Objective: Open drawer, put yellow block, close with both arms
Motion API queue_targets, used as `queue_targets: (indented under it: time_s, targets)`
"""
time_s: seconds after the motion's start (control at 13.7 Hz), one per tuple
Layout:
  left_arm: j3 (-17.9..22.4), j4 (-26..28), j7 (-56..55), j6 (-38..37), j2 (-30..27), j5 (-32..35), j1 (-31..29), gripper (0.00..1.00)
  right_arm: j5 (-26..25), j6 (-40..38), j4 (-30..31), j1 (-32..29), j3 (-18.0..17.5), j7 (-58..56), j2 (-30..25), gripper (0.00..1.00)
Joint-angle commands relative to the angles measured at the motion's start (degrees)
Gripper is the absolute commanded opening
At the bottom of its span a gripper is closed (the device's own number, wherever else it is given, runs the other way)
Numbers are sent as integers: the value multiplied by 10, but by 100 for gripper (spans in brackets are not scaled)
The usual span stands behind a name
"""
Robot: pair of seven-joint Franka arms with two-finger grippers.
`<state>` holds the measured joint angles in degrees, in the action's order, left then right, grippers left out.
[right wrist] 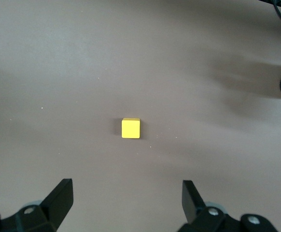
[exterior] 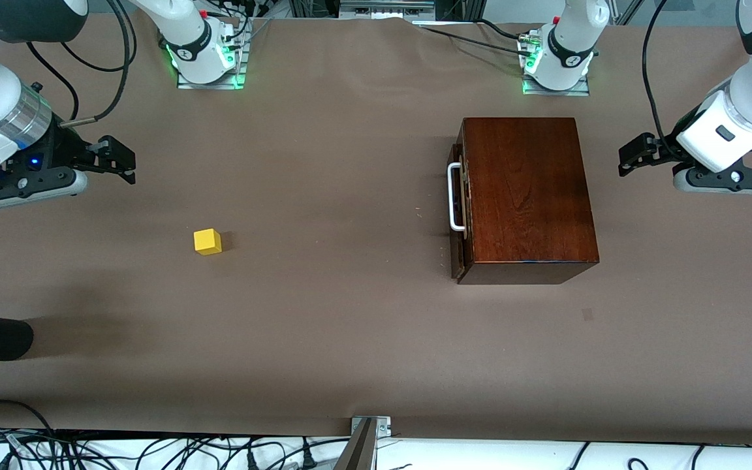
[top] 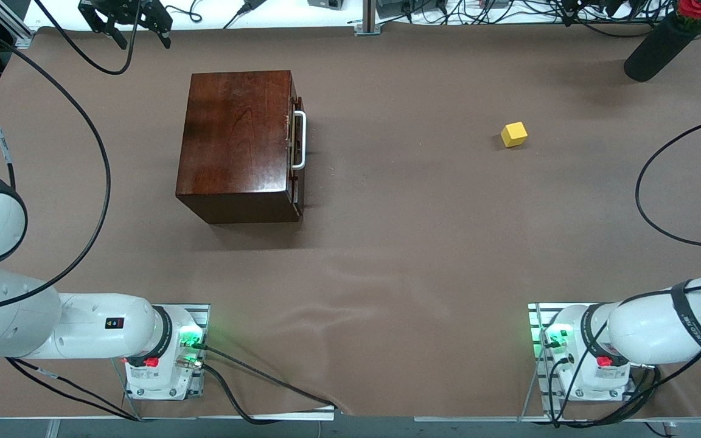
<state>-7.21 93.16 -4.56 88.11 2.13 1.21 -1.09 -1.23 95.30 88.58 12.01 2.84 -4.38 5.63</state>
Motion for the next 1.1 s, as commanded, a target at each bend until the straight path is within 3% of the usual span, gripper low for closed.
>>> queue_targets:
  time_s: [0.0,0.58,1.02]
  targets:
    - [0,-8,1,-7,2,-10,0,100,3,-3,-13,-5,-3,1,5,100]
    - [-2,-10,-7,-10,2,-9,6,100,20,-3,-13,-7,-2,2,5,100]
    - [-3,-18,-4,-56,21,-17,11,100,15,-3,-13,-6,-3,1,5,100]
